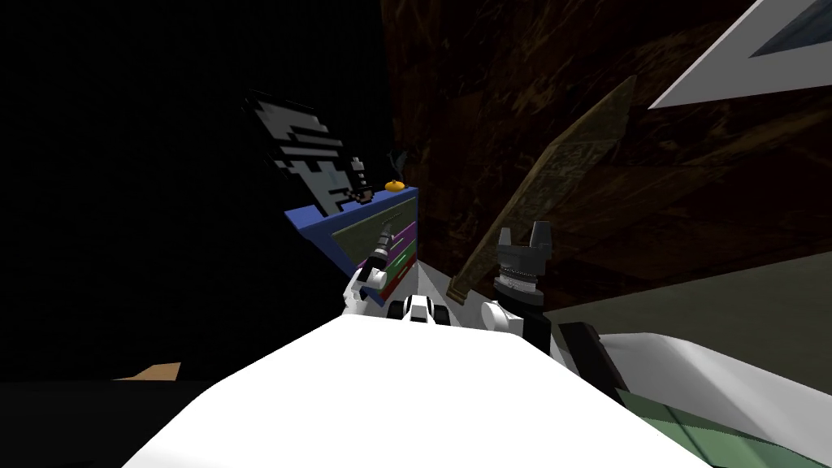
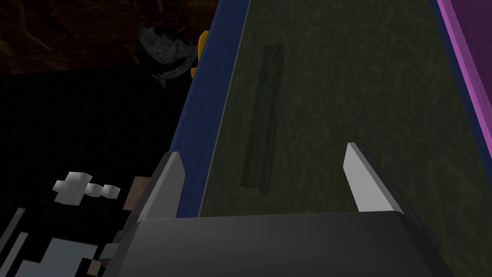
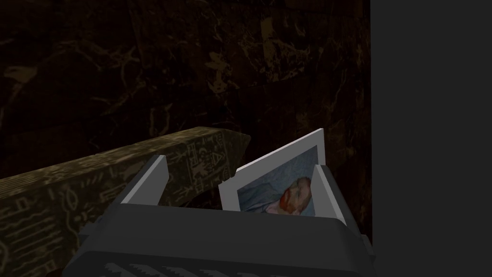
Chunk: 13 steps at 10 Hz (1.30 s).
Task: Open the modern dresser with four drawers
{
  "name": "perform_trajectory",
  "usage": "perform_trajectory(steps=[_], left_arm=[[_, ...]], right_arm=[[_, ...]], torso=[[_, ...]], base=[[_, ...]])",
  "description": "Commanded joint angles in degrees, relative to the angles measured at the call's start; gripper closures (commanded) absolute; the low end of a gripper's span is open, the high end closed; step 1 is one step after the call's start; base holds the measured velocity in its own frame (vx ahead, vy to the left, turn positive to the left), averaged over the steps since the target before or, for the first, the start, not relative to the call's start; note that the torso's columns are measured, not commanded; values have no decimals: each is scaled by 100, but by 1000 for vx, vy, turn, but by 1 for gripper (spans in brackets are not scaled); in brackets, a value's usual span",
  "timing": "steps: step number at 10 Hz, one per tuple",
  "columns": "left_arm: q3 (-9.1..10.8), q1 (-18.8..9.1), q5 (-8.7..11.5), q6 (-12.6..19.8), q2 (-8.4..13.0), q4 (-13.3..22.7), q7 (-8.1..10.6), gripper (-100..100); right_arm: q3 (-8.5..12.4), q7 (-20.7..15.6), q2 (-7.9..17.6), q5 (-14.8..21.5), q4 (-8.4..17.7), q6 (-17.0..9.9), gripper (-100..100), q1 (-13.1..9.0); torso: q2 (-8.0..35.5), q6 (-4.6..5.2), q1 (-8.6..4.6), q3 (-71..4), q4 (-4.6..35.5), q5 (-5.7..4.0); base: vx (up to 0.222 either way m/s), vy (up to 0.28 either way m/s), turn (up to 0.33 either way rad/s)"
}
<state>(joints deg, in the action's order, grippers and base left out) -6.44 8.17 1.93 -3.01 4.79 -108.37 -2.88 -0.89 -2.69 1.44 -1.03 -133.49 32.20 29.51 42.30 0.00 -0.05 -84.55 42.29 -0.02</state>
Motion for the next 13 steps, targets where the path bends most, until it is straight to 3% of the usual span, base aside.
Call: perform_trajectory(steps=[1,2,4,5,8,11,13], left_arm=[[7,-18,3,18,319,44,5,-100],[14,-24,9,46,413,56,12,-100],[32,-36,38,156,348,-46,38,-100],[35,-36,46,183,151,-105,44,-100],[37,-37,50,199,-147,-140,47,-100],[37,-37,53,208,-523,-163,49,-100],[46,-52,51,358,-470,-295,39,-100]], right_arm=[[0,0,0,0,0,0,0,0],[0,0,0,0,0,0,0,0],[1,0,1,0,0,0,0,0],[2,0,2,0,0,0,0,1],[0,0,0,0,0,0,0,0],[0,0,0,0,0,0,0,0],[0,0,0,0,0,0,0,0]], torso=[[0,0,1,0,0,0],[-1,0,5,-1,0,2],[-9,-1,33,-6,-2,9],[-14,-1,33,-9,-4,10],[8,0,-24,6,4,-7],[-4,0,5,-3,-1,2],[-3,-1,10,-2,-1,3]], base=[[8,28,1],[14,48,3],[48,146,7],[57,138,1],[7,44,1],[0,0,0],[30,-2,-2]])
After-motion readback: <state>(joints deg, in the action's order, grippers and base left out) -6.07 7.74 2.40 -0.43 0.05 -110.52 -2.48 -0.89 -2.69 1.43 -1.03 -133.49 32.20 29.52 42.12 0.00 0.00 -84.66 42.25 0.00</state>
